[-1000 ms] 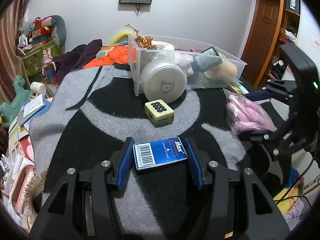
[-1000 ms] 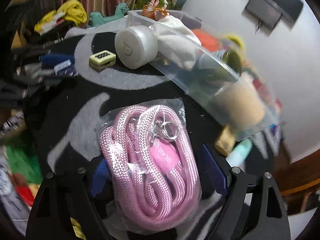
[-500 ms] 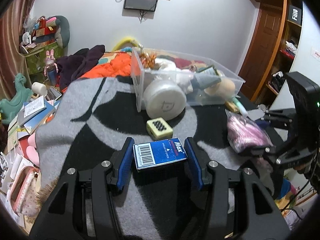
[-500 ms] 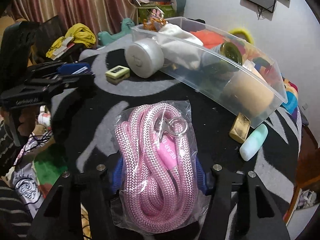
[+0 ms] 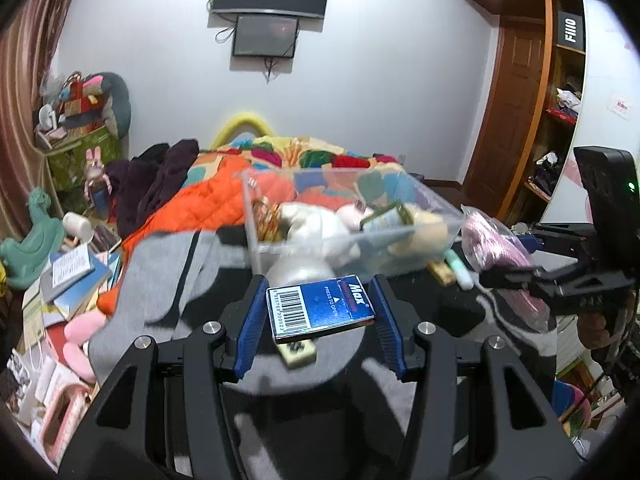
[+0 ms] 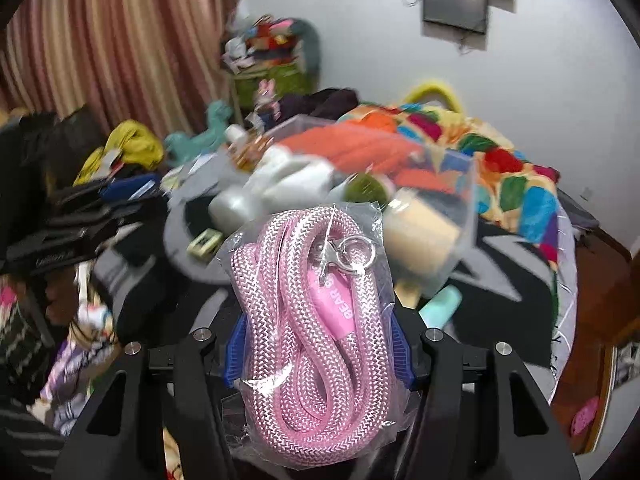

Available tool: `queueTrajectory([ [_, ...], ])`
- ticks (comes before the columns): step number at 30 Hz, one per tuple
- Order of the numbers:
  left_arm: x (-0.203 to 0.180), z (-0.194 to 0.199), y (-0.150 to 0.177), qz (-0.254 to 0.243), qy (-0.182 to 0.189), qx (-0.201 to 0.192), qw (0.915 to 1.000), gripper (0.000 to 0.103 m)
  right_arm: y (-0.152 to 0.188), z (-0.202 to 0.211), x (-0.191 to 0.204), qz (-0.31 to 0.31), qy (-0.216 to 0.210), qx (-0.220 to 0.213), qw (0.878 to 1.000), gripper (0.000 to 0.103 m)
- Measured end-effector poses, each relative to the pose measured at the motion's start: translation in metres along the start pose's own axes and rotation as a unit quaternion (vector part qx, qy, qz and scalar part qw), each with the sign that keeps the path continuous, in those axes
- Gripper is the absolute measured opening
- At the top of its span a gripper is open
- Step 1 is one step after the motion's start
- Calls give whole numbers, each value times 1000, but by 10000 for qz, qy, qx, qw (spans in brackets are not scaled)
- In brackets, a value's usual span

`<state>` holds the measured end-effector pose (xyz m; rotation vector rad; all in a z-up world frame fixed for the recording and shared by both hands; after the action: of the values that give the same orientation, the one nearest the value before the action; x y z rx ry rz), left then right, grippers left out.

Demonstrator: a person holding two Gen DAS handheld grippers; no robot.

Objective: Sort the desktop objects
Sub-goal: 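Lift the blue box and bagged pink rope and carry them toward the clear box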

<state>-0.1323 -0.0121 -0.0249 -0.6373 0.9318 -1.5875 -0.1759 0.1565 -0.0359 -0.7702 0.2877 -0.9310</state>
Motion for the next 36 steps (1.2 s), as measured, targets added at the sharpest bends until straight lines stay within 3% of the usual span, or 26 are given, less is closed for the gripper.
queueTrajectory([
  [11, 0, -24, -56, -184, -46, -172, 9997, 51, -55, 5, -53, -830, 438, -622, 9936, 54],
  [18, 5, -54, -80, -47, 96, -82, 9999, 51, -82, -4, -71, -937, 635, -829, 9901, 54],
  [24, 4, -84, -83, -10, 151, 60, 9999, 51, -94, -29, -80, -1050, 728, -783, 9887, 54],
  [36, -3, -129, -58, -86, 116, 534, 9985, 51, -93, -75, -91, -794, 946, -244, 9920, 54],
])
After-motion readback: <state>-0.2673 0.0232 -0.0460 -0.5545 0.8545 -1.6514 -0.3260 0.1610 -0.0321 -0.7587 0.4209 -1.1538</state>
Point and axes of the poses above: each gripper's, at about its wrist camera, not at the fingertips, and z roughly against the way its jaws point, x to its left, y to its underside, the point moved 8 cm from there along -z, roughly the way its jaws point, and after that the axes turned 3 degrees about -z, right-handed, at the moved point
